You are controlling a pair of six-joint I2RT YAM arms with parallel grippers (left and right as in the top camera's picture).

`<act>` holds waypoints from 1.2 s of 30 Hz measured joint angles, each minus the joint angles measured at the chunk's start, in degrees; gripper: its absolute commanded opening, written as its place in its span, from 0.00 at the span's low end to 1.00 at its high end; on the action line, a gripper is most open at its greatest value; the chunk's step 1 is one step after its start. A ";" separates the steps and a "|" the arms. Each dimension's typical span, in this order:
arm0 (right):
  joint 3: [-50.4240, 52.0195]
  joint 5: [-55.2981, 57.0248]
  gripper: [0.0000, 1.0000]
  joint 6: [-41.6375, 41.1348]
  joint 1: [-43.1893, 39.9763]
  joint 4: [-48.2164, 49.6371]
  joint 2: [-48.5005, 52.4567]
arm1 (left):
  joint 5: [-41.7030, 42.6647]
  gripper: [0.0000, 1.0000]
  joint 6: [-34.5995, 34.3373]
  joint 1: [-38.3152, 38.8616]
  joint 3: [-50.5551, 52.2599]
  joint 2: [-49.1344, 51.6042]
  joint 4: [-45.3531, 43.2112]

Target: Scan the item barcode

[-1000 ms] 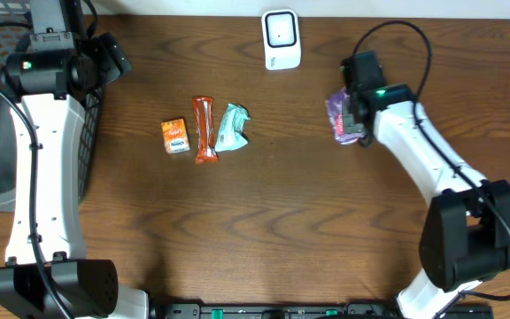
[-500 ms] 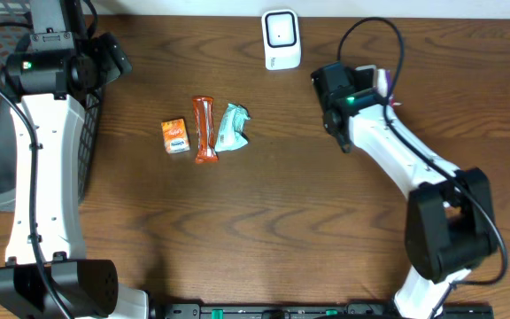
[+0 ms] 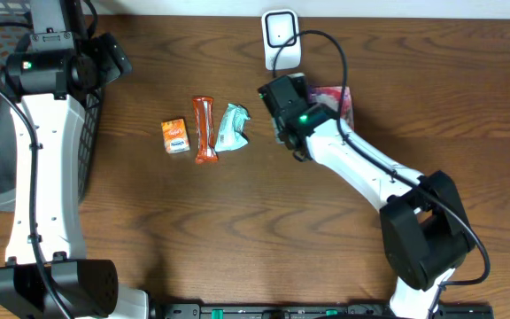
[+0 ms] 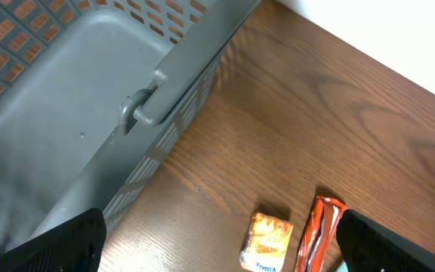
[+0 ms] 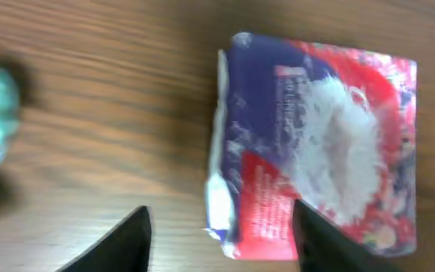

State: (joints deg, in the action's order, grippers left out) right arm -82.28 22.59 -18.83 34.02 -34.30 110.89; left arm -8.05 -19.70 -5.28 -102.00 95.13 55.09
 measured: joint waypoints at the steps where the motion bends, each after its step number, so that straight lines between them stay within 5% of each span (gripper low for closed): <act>1: -1.51 -0.85 0.64 0.04 0.04 -1.14 0.07 | 0.00 0.98 0.00 0.00 0.00 0.00 0.00; 10: -16.26 -6.78 0.69 0.72 -6.88 -13.07 0.09 | 0.00 0.98 0.00 0.00 0.00 0.00 0.00; 13: -17.88 -11.67 0.94 1.73 -12.90 -15.80 0.09 | 0.00 0.98 0.00 0.00 0.00 0.00 -0.02; 15: -17.99 -15.80 0.99 2.51 -17.73 -17.20 0.09 | 0.00 0.98 0.00 0.00 0.00 0.00 -0.02; 24: -17.25 -37.90 0.99 9.81 -34.67 -19.71 0.11 | 0.00 0.98 0.00 0.00 0.00 0.00 -0.02; 36: -1.09 -54.82 0.93 12.41 -38.73 -2.84 0.11 | 0.00 0.98 0.00 0.00 0.00 0.00 -0.02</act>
State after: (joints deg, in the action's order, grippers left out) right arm -83.37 -32.23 -6.42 -4.71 -37.15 111.00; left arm -8.05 -19.70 -5.28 -102.00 95.13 55.07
